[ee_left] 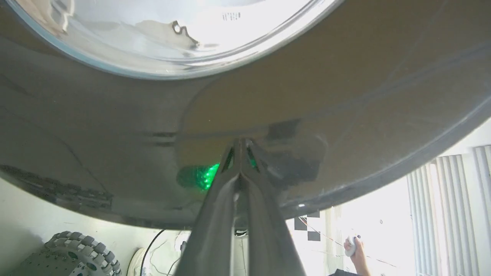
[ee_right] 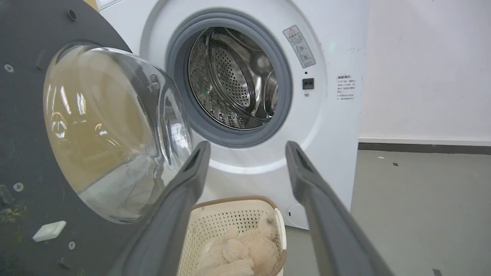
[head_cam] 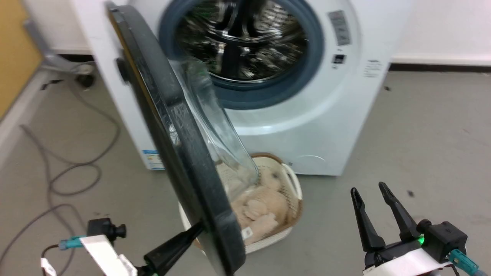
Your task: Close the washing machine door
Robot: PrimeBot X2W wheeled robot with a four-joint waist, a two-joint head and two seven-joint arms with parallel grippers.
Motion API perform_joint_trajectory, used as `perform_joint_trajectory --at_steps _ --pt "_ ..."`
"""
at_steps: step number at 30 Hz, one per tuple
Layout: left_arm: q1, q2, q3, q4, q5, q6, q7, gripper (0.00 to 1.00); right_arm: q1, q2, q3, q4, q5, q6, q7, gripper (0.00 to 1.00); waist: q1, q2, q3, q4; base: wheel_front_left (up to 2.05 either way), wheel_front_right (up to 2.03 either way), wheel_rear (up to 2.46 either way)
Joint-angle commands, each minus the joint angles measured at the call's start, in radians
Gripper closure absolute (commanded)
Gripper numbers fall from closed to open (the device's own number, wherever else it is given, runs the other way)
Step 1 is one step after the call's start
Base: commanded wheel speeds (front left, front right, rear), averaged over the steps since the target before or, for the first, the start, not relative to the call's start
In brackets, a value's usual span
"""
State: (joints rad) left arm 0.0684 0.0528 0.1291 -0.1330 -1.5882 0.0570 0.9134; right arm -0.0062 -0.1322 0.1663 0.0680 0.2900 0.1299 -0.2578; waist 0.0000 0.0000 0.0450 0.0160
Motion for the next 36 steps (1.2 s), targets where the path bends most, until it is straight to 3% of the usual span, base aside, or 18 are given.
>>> perform_joint_trajectory --at_steps 1,7,8,19,31,36 --pt "0.009 -0.002 -0.01 0.004 -0.005 -0.008 -0.009 1.0 -0.008 -0.002 -0.001 -0.003 0.001 0.001 -0.004 0.0 0.0 0.0 0.018 -0.051 0.0 0.0 0.0" --pt "-0.007 -0.002 -0.089 0.042 -0.04 -0.036 -0.1 1.0 -0.009 0.006 -0.014 -0.008 0.002 0.001 -0.004 0.0 0.0 0.0 0.048 -0.155 0.0 0.0 0.0" --pt "-0.036 -0.002 -0.113 0.078 -0.048 -0.056 -0.149 1.0 -0.011 0.011 -0.015 -0.01 0.002 0.001 -0.004 0.0 0.0 0.0 0.065 -0.203 0.0 0.0 0.0" --pt "-0.231 -0.003 -0.198 0.225 -0.1 -0.14 -0.405 1.0 -0.029 0.03 -0.019 -0.015 0.003 0.001 -0.004 0.0 0.0 0.0 0.123 -0.353 0.0 0.0 0.0" --pt "-0.499 -0.003 -0.272 0.45 -0.111 -0.18 -0.749 1.0 -0.037 0.043 -0.008 -0.008 0.004 0.001 -0.004 0.0 0.0 0.0 0.14 -0.423 0.0 0.0 0.0" --pt "-0.542 -0.003 -0.295 0.511 -0.104 -0.186 -0.803 1.0 -0.035 0.049 -0.012 -0.01 0.001 0.001 -0.004 0.0 0.0 0.0 0.133 -0.412 0.0 0.0 0.0"
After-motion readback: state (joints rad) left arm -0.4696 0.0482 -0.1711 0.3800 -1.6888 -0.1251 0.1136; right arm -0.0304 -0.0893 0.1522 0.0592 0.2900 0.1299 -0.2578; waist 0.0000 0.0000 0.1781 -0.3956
